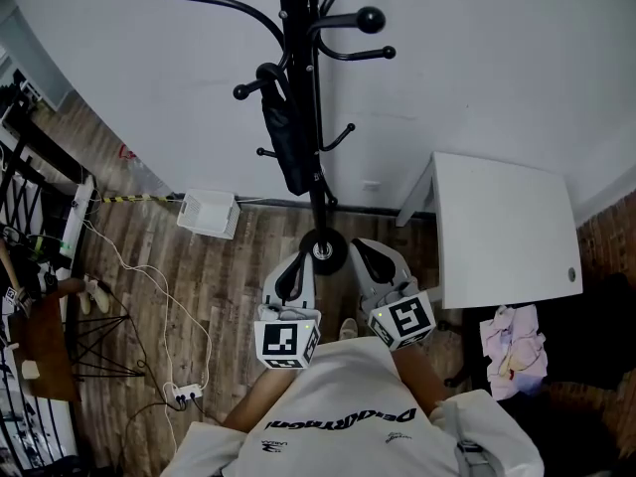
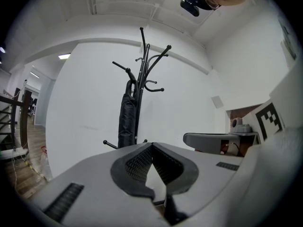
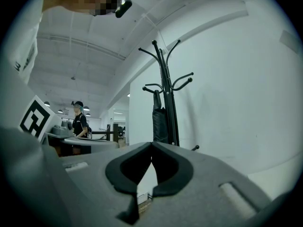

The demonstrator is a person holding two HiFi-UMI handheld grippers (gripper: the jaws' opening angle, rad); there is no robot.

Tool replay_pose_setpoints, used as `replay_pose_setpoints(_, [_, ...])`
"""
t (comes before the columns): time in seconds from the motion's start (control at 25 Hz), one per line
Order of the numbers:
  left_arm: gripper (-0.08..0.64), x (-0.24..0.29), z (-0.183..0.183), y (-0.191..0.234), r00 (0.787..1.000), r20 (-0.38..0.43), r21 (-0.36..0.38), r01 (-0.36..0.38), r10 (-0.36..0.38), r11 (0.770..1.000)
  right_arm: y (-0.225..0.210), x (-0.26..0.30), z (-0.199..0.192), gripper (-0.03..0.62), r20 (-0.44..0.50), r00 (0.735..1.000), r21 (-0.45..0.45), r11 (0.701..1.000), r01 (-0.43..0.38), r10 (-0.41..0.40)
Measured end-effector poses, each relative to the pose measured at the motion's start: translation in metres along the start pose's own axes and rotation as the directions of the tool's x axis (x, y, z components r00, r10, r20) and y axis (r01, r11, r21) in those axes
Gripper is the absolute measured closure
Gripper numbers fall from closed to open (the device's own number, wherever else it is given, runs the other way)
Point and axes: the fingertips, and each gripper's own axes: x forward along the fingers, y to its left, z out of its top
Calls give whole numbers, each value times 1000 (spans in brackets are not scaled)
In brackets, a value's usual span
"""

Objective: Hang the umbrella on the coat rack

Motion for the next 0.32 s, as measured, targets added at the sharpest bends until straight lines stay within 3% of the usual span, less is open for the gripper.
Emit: replay_pose_setpoints(0.32, [561, 0, -2, 5, 1000, 1, -14, 6, -6, 1000, 1, 4, 1, 594, 1, 1000, -12, 1000, 1, -1])
